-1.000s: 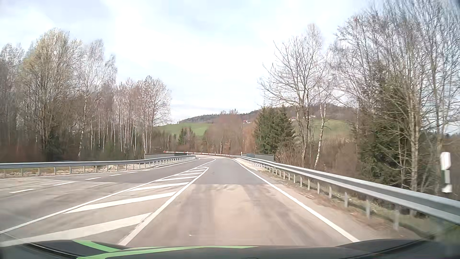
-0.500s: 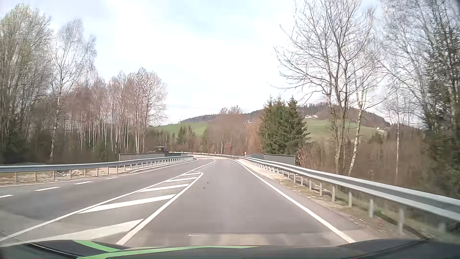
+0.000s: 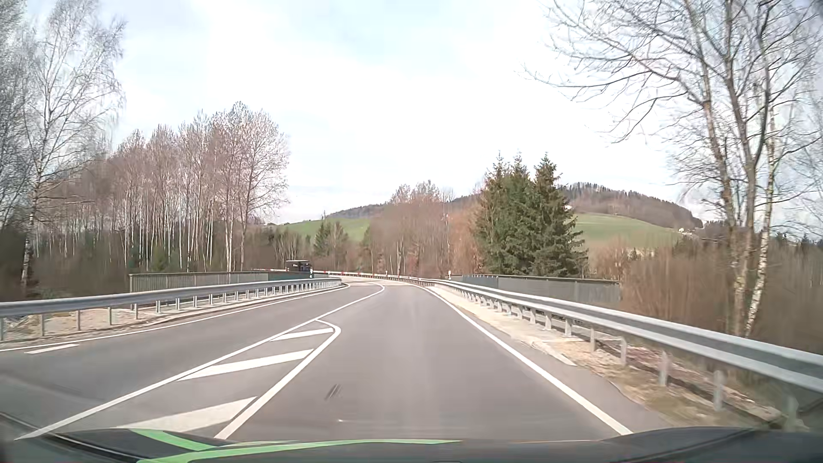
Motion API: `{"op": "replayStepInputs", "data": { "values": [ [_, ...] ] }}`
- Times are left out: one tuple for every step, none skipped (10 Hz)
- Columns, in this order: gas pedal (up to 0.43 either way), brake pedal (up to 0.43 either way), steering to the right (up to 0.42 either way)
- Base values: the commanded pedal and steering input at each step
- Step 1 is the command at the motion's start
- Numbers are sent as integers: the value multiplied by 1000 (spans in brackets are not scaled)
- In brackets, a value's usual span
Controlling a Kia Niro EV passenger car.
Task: Follow the waypoints while adhering to traffic rules and regulations
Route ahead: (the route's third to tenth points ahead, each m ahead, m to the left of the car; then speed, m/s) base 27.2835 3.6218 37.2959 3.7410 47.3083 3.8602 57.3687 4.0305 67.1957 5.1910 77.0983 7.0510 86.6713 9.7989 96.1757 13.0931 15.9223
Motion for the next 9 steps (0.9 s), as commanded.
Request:
{"op": "replayStepInputs", "data": {
  "values": [
    [0,0,-2],
    [0,6,-2],
    [0,6,-2],
    [0,6,-2],
    [0,12,-2],
    [0,12,-2],
    [0,12,-2],
    [0,18,-2],
    [0,24,-2]
  ]
}}
